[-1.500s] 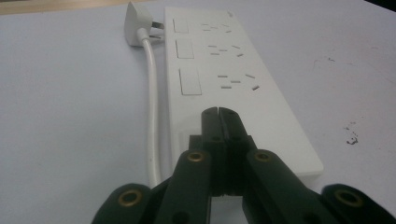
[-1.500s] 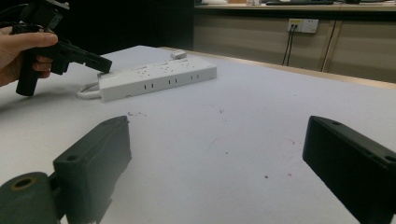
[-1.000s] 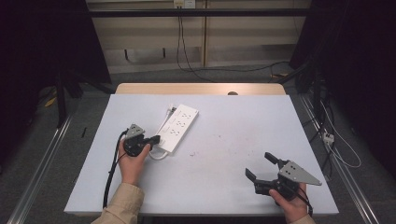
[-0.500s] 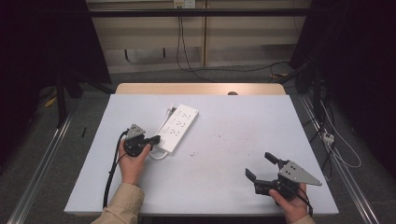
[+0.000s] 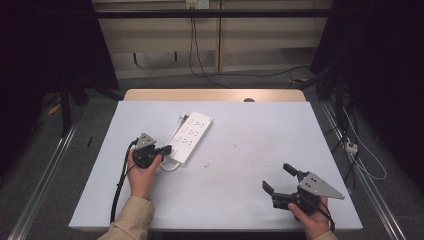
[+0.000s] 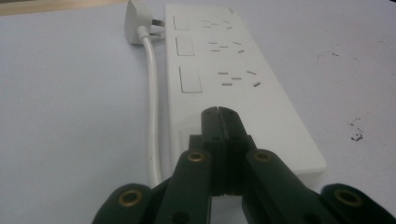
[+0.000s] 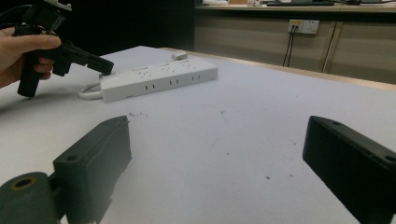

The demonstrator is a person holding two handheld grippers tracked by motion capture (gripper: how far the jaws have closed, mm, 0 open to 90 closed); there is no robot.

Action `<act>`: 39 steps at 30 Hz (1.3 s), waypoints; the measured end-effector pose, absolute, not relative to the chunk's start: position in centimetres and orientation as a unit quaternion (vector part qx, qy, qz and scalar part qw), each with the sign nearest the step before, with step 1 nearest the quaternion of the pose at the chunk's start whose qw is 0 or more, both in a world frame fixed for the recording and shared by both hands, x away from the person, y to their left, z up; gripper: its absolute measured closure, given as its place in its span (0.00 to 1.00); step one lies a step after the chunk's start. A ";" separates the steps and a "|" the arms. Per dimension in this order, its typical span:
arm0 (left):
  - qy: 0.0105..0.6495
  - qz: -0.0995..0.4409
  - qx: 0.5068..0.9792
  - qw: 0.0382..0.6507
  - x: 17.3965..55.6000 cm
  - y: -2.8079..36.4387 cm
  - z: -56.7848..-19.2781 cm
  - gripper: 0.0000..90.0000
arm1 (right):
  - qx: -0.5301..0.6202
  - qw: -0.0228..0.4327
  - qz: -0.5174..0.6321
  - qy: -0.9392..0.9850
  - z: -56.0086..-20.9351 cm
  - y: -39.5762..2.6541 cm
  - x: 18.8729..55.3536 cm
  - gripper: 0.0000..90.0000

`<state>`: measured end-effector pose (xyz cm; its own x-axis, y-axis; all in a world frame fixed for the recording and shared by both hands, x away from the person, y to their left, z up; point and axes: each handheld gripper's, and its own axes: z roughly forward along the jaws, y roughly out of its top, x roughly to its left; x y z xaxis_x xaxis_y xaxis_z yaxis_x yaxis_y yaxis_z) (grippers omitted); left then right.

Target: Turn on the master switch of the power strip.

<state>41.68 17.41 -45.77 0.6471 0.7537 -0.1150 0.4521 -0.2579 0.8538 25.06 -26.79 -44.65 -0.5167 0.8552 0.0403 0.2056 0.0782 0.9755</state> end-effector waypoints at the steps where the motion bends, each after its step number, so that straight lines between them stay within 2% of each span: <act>1: 0.389 0.160 0.776 0.470 41.7 17.4 -45.8 1.00 | 0.394 0.294 0.553 0.673 -44.7 -26.8 25.1 0.08; 35: 0.377 0.176 0.794 0.442 41.6 16.8 -45.4 1.00 | 0.390 0.292 0.552 0.676 -44.7 -26.6 25.0 0.08; 39: 0.384 0.172 0.786 0.453 41.7 16.9 -45.6 1.00 | 0.390 0.293 0.552 0.676 -44.7 -26.7 25.0 0.08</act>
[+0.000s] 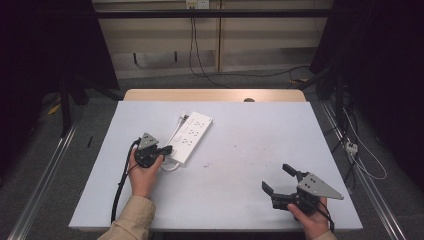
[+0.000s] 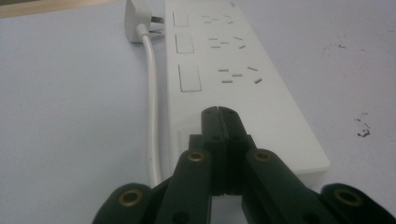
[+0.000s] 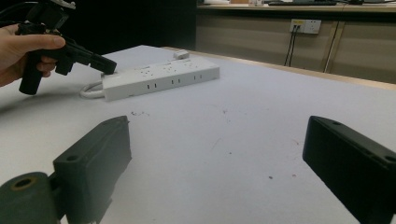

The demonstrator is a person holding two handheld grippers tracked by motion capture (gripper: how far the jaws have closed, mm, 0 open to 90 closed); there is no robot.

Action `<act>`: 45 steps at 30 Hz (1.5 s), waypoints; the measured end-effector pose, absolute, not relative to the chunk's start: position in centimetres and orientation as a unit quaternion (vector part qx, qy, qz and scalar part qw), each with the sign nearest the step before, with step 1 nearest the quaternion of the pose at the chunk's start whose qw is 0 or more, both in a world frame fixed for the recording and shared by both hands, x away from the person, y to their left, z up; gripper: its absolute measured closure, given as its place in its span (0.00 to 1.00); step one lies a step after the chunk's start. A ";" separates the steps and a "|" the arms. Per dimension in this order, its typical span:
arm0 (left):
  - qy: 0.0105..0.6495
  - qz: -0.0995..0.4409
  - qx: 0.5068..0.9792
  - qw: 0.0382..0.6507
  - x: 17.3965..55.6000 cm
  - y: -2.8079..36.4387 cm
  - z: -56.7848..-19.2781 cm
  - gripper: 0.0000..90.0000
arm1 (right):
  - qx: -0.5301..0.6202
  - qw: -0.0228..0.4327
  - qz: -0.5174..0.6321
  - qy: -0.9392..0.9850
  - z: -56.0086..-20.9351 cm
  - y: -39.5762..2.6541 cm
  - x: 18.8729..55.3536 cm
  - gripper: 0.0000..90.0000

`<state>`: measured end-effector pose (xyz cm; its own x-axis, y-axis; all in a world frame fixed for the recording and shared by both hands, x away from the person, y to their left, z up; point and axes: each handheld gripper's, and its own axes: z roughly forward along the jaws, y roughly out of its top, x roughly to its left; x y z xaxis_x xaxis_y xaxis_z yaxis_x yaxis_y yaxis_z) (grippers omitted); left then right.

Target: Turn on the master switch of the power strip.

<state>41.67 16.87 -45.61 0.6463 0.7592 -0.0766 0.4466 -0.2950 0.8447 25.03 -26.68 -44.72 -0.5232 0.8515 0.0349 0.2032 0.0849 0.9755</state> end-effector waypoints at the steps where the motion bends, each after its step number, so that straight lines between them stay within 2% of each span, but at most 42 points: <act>1: 0.381 0.175 0.786 0.453 41.7 16.8 -45.6 1.00 | 0.391 0.294 0.552 0.675 -44.7 -26.7 25.0 0.08; 15: 0.391 0.163 0.769 0.479 41.7 17.0 -45.3 1.00 | 0.392 0.294 0.554 0.673 -44.7 -26.8 25.1 0.08; 18: 0.391 0.161 0.764 0.487 41.6 17.1 -45.0 0.97 | 0.392 0.294 0.553 0.674 -44.7 -26.8 25.1 0.08; 23: 0.391 0.156 0.761 0.493 41.5 17.2 -44.8 0.88 | 0.391 0.295 0.553 0.674 -44.7 -26.8 25.2 0.08; 37: 0.385 0.143 0.761 0.502 41.1 17.5 -44.3 0.53 | 0.391 0.295 0.553 0.675 -44.7 -26.7 25.2 0.08; 45: 0.372 0.147 0.763 0.507 40.5 17.8 -43.6 0.41 | 0.390 0.296 0.552 0.675 -44.6 -26.7 25.1 0.08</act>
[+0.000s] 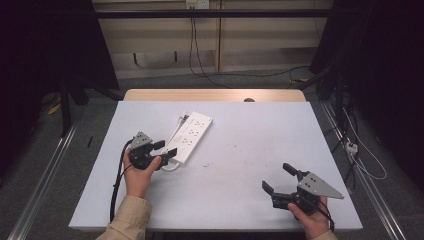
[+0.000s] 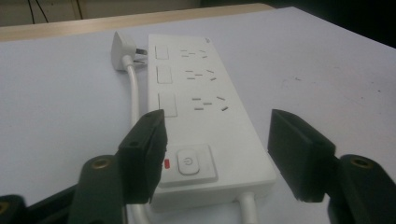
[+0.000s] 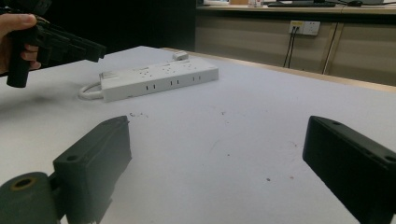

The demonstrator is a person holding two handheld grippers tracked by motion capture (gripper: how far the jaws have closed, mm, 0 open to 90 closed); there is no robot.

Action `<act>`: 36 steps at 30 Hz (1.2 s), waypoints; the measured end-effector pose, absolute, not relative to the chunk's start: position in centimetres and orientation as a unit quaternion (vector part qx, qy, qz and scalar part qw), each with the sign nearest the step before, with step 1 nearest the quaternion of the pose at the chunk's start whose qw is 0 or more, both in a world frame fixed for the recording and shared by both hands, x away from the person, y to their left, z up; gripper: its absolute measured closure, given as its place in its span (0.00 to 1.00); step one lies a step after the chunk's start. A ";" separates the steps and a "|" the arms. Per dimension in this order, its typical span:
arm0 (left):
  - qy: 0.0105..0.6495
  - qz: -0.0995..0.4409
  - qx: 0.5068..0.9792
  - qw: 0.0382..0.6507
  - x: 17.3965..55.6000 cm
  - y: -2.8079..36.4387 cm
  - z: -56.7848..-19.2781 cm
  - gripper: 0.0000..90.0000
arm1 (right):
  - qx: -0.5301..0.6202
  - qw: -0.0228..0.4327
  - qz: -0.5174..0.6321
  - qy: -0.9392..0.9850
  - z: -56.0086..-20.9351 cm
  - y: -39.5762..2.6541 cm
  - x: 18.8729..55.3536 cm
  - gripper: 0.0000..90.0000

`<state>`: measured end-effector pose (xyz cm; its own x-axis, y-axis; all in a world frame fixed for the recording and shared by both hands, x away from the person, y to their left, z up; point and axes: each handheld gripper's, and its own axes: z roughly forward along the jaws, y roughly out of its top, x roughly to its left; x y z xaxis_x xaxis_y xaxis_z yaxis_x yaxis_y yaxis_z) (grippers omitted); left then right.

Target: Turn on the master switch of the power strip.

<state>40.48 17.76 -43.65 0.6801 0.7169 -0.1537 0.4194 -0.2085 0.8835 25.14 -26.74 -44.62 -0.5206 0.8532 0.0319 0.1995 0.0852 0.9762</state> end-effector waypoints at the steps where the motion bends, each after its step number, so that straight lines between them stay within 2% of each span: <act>1: 0.369 0.150 0.766 0.505 40.4 17.9 -43.5 0.38 | 0.390 0.296 0.553 0.675 -44.6 -26.8 25.1 0.08; 8: 0.364 0.153 0.765 0.509 39.6 18.5 -43.1 0.24 | 0.390 0.294 0.553 0.675 -44.6 -26.7 25.1 0.08; 13: 0.363 0.148 0.760 0.518 39.2 18.8 -42.8 0.20 | 0.390 0.297 0.553 0.674 -44.6 -26.8 25.2 0.08; 36: 0.366 0.145 0.752 0.528 38.3 19.6 -43.0 0.11 | 0.391 0.297 0.552 0.674 -44.6 -26.9 25.2 0.08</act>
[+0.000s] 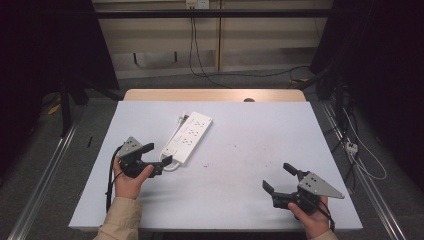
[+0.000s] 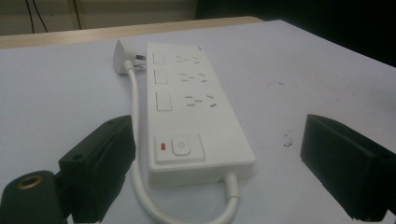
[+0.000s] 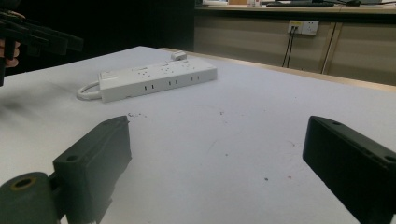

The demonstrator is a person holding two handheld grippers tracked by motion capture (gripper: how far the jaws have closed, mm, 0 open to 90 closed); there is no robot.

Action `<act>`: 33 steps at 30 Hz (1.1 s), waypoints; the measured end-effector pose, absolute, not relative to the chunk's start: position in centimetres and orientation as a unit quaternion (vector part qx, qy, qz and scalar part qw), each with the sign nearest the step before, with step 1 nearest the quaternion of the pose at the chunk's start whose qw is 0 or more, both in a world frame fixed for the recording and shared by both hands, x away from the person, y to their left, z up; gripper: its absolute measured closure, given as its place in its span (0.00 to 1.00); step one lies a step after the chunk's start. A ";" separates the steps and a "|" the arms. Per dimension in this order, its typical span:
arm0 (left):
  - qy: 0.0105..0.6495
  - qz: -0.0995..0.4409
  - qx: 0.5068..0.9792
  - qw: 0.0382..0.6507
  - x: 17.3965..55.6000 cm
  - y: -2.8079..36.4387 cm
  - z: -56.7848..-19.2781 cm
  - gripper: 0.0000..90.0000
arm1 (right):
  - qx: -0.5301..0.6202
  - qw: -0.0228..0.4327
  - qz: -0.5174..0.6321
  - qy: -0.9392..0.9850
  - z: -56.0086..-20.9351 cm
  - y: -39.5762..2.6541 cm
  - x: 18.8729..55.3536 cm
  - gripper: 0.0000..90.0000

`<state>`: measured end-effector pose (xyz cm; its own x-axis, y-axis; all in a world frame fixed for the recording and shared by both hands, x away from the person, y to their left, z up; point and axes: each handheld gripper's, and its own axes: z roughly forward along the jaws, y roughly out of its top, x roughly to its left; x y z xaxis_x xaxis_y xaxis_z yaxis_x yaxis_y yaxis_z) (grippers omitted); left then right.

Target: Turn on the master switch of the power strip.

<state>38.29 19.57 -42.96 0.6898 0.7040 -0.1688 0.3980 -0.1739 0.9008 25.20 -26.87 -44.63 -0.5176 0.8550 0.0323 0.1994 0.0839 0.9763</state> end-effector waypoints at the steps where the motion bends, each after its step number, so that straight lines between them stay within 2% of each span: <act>1: 0.366 0.146 0.753 0.528 38.3 19.6 -43.0 0.11 | 0.392 0.297 0.552 0.674 -44.6 -26.9 25.2 0.08; 33: 0.375 0.143 0.746 0.532 36.6 22.2 -43.0 0.11 | 0.389 0.294 0.550 0.679 -44.8 -26.4 25.3 0.08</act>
